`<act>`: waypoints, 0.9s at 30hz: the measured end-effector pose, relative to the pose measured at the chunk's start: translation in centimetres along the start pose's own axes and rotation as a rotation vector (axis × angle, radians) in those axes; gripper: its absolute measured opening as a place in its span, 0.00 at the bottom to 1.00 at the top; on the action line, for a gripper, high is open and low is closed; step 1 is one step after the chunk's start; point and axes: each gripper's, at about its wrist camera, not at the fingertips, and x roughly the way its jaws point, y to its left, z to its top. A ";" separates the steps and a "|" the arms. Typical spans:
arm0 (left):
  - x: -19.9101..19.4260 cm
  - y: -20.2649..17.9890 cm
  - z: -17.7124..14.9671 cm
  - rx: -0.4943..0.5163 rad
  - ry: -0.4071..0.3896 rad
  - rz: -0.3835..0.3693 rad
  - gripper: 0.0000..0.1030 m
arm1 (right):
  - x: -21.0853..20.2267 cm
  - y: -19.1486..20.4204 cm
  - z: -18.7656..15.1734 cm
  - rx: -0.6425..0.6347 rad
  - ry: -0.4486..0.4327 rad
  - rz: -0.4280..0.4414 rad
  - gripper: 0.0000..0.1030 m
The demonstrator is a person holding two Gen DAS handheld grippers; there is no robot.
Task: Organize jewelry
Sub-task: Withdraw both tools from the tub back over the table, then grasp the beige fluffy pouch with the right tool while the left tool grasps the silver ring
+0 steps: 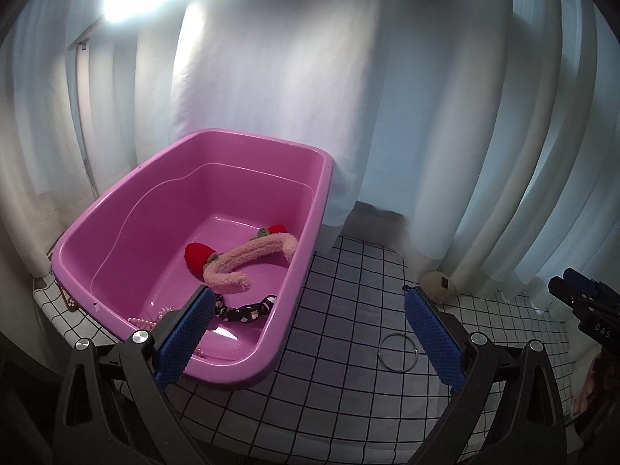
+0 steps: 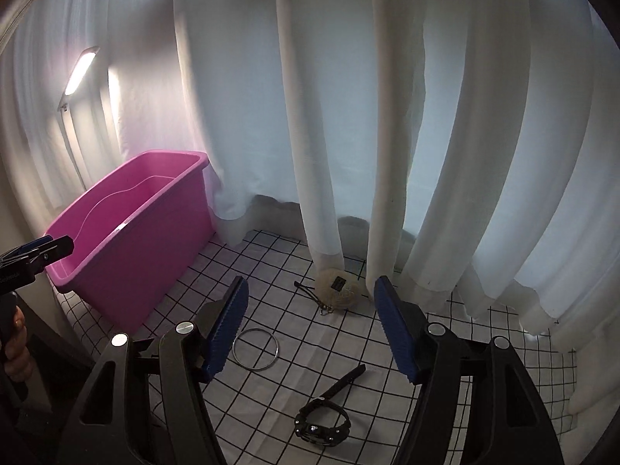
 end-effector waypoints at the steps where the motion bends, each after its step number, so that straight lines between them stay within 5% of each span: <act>1: 0.4 -0.9 -0.5 0.007 0.011 -0.011 0.94 | 0.1 -0.9 -0.6 0.014 0.006 -0.004 0.63; 15: 8.6 -8.7 -7.3 0.038 0.174 0.095 0.94 | 9.3 -8.2 -3.7 0.041 0.164 0.156 0.63; 27: 16.9 -10.4 -10.7 -0.049 0.272 0.191 0.94 | 20.1 -8.8 -3.4 -0.052 0.267 0.260 0.63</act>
